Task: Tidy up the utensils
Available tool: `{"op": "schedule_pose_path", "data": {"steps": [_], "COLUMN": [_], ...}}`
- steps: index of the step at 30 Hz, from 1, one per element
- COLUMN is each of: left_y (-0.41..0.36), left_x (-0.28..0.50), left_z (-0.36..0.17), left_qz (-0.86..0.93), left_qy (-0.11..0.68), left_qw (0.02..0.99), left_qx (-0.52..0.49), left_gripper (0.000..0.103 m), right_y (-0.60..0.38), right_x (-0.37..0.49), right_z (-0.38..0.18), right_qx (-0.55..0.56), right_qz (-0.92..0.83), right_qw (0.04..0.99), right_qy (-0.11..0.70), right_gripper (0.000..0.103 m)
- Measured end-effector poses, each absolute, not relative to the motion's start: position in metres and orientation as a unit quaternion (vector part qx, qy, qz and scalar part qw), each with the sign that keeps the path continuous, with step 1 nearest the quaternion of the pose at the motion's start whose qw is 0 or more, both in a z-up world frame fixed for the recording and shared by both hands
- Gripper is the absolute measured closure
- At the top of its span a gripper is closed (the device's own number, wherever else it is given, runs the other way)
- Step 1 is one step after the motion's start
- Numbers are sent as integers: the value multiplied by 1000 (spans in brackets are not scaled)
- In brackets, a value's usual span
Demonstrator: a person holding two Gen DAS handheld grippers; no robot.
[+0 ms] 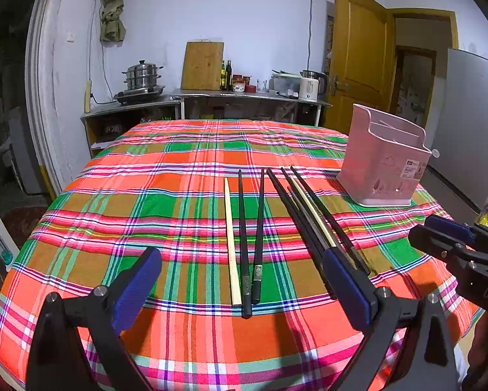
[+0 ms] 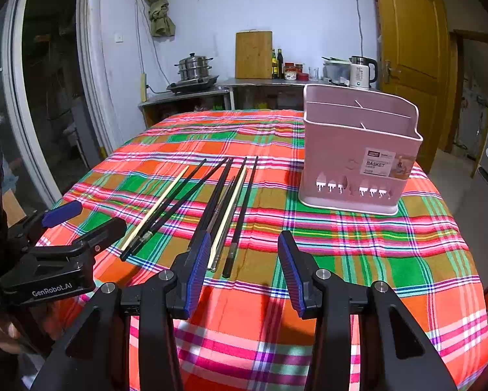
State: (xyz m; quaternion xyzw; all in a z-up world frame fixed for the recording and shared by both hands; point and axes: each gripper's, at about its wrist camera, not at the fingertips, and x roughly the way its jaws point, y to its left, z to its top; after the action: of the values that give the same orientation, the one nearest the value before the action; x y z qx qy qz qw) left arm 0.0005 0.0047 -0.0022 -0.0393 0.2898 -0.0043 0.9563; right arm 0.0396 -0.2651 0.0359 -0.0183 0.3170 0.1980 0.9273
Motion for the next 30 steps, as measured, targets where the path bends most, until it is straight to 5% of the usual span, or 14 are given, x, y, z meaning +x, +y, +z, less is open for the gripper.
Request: {"op": "schedule_pose_path", "data": {"steps": [15,23,30], "left_y": [31,41,44], "left_x": [56,91,119], "left_z": [-13,-19,-23], "left_qz": [-14,-23,-33], "left_qy": [367,400,426], "left_qw": [929,913,901], "left_qx": [-55,-78,-82], "left_gripper": [9,24,48], "right_y": [-246,-233,-227], "right_x": [72,103,134], "right_z": [31,23,13], "right_qx": [-22,-23,-16], "right_qz": [210,208,200], "right_qw": [916,904,897], "right_qy": [342,373,395], "right_gripper": [59,59,67]}}
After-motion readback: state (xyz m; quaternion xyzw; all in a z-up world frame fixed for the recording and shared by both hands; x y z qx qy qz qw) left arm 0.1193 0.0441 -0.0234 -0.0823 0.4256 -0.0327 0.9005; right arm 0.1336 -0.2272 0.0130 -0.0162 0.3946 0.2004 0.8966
